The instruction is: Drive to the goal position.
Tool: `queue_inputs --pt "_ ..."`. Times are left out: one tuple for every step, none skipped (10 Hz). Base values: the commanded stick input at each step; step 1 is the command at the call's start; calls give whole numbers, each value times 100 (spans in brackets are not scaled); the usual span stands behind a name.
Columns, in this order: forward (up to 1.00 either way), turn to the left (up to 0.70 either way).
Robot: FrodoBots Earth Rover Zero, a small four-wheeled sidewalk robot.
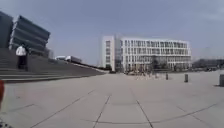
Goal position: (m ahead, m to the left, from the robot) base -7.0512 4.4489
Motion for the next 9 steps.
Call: queue_inputs --pt "0 70" --pt "0 70" --pt "0 70" --pt "0 70" --pt "0 70" --pt "0 70" --pt "0 70" --pt "0 70" --pt "0 70"
